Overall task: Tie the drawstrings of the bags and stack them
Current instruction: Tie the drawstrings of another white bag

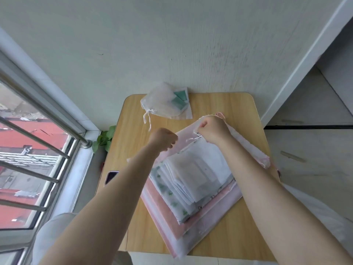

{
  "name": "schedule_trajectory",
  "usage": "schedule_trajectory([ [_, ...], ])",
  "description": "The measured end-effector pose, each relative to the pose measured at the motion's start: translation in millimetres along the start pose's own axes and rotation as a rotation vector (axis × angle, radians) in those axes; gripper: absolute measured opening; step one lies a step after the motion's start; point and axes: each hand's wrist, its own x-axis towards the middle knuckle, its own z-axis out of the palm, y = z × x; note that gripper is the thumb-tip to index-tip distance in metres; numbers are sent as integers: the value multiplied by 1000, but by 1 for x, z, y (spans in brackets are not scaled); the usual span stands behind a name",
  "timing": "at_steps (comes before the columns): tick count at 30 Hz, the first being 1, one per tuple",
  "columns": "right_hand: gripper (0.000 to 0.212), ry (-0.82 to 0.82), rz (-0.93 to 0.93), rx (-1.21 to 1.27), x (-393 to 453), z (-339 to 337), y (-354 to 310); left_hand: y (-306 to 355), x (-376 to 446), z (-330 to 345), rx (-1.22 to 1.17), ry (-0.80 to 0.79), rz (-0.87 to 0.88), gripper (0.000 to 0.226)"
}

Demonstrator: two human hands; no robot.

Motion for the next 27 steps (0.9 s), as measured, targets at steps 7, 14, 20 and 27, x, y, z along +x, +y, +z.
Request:
schedule_trajectory([
  [7,37,246,46,-380,-23,5,33,-14,-30,23,247,32,141,15],
  [14,14,154,-388,-142,-39,3,20,-11,-51,16,24,100,241,23],
  [20,17,-184,-403,171,-57,6,-16,-14,-69,-3,30,25,316,18],
  [27,28,-166,-213,-84,-54,19,-23,-48,-78,-33,-302,-16,17,7],
])
